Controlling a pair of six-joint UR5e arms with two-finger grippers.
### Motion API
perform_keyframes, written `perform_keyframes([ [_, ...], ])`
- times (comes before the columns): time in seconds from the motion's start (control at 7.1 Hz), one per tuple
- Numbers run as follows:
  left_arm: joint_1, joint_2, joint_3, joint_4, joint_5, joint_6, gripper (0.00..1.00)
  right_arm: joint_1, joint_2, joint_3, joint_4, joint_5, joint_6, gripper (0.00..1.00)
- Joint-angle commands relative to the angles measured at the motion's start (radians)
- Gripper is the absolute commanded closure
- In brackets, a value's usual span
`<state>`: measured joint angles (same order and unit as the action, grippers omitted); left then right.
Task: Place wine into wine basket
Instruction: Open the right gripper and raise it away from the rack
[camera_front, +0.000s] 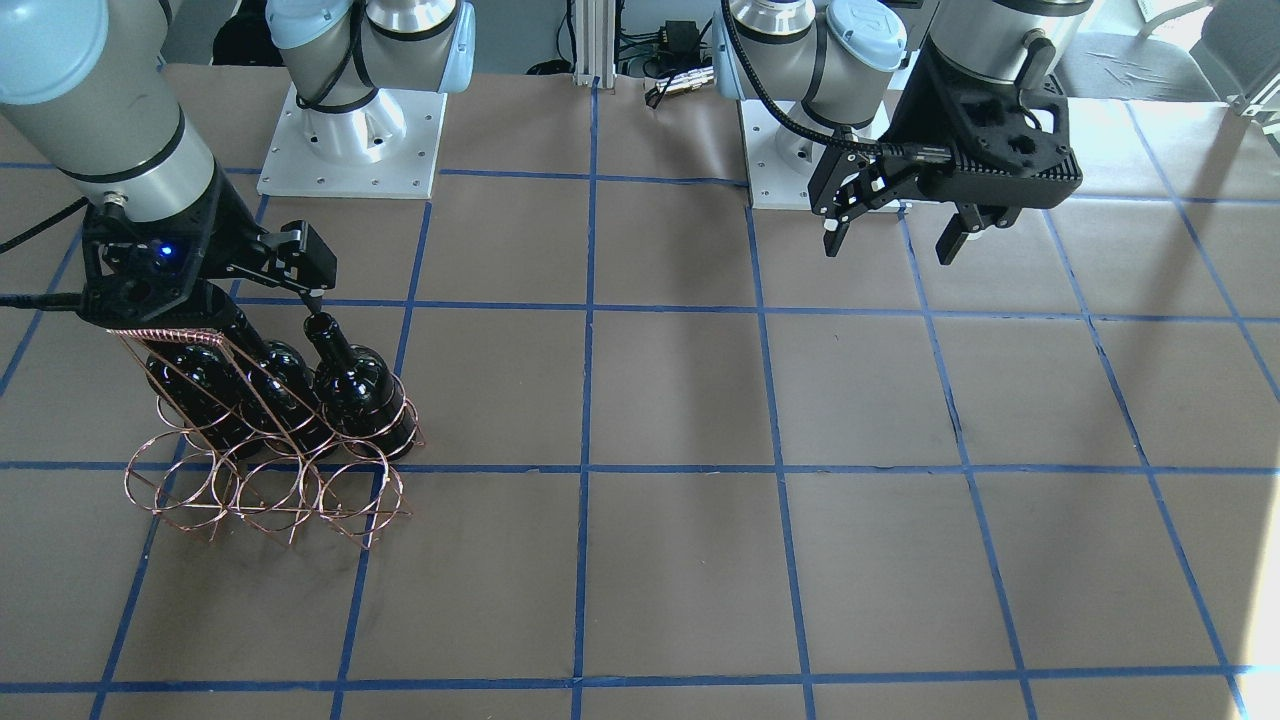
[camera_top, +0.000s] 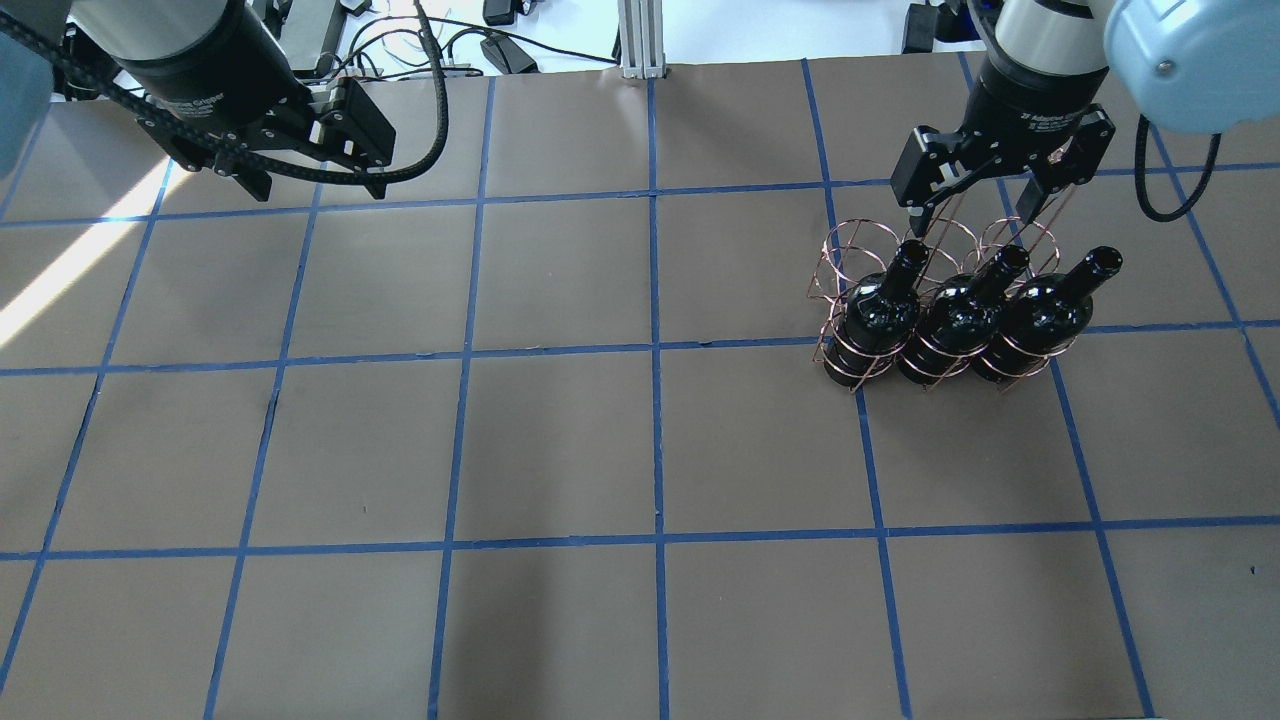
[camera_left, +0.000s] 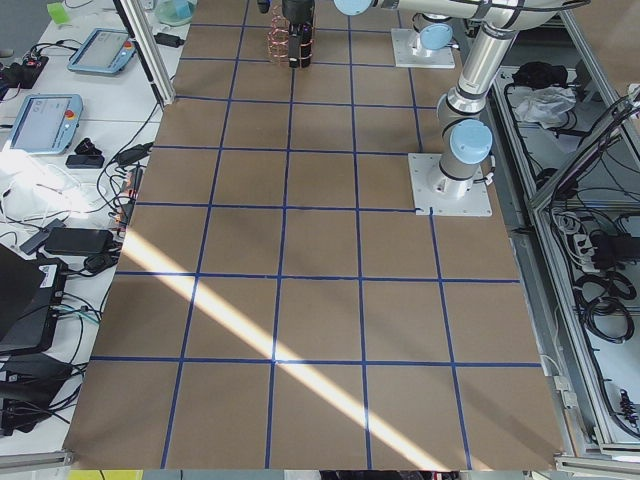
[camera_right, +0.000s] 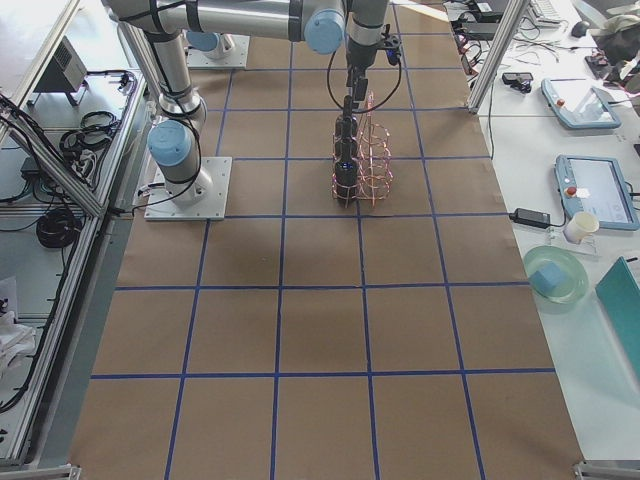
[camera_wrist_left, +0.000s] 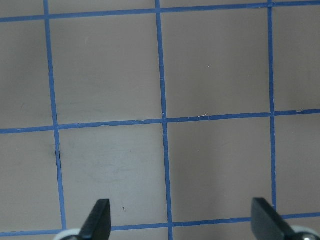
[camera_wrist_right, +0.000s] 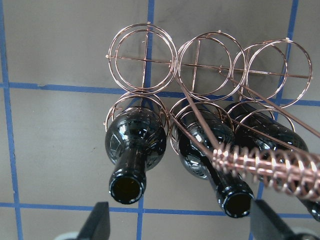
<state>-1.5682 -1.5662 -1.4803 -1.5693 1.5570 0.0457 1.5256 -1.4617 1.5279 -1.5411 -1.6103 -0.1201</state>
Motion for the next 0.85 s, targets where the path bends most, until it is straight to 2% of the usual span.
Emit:
perform_keyframes([
  [0.0,0.000,0.000,0.000,-0.003,0.000,0.000,0.00,0.008,-0.006,0.006,0.001,-0.008,0.007,0.00],
  [0.7,0.000,0.000,0.000,-0.003,0.002,0.000,0.00,0.047,-0.088,-0.034,0.033,0.007,0.059,0.00],
])
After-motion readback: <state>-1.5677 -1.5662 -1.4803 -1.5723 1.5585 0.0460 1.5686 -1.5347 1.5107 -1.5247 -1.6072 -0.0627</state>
